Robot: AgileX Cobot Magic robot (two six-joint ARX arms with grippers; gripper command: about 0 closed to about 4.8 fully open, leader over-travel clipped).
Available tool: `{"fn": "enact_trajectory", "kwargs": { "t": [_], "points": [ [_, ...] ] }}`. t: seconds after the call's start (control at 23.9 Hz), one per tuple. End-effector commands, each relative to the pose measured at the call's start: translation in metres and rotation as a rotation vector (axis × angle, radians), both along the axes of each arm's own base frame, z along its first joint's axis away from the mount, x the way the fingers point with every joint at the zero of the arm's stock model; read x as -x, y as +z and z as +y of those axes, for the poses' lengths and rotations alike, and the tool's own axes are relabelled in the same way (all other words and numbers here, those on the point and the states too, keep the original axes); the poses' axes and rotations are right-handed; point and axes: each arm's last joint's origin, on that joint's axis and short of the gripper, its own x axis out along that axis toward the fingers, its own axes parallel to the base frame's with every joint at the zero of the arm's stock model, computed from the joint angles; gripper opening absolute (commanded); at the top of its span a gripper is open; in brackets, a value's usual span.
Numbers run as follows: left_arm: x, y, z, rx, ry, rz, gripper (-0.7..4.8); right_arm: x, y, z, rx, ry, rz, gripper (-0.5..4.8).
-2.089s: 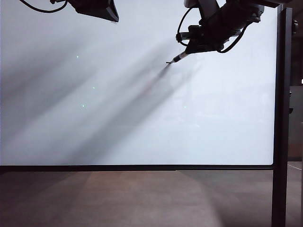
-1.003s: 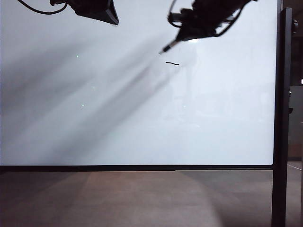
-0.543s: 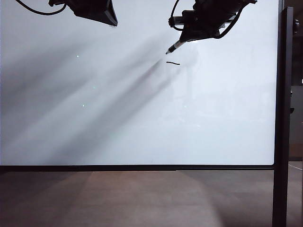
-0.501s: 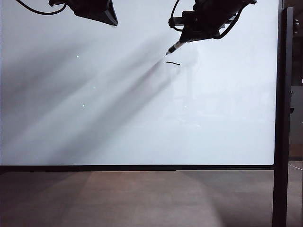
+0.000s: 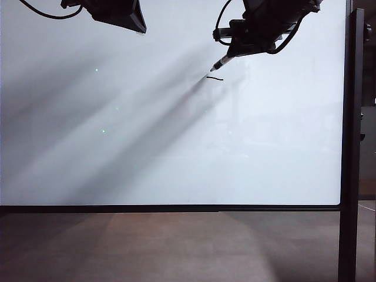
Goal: Reach to the right to find the marker pen, pick it up, and write the number 5 on the whiteboard.
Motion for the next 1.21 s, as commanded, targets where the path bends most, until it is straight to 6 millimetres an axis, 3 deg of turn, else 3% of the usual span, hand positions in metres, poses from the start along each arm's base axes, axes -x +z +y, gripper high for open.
{"fn": "enact_trajectory", "kwargs": {
  "t": [0.04,0.38,0.88,1.21],
  "points": [
    [0.001,0.003,0.0,0.01,-0.001,-0.011,-0.04,0.0,0.005,0.0,-0.013,0.004,-0.026,-0.06],
    [0.001,0.003,0.0,0.009,-0.001,-0.011,-0.04,-0.004,-0.003,0.002,-0.009,0.04,-0.011,-0.06],
    [0.001,0.003,0.0,0.009,-0.001,-0.011,-0.04,-0.005,0.0,0.001,-0.024,0.036,-0.045,-0.05],
    [0.001,0.003,0.0,0.009,-0.001,-0.01,-0.04,-0.01,-0.011,0.003,-0.007,0.035,-0.007,-0.06]
  ]
}}
